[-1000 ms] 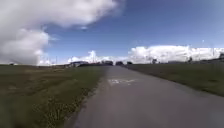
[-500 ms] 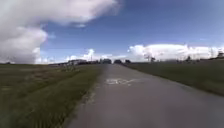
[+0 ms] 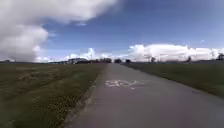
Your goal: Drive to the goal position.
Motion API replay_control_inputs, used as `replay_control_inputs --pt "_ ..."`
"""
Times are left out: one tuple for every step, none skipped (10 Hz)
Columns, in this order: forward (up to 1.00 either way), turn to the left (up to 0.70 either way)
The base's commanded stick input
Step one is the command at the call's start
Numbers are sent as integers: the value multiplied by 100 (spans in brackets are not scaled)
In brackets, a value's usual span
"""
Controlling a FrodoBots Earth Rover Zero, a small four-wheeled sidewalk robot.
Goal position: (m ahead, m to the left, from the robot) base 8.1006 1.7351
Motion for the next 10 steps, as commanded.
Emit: replay_control_inputs --pt "70 0" --pt "70 0" --pt "70 0" --pt "70 0" --pt "70 0" --pt "70 0" --pt "70 0" --pt "70 0" --pt "70 0" --pt "70 0"
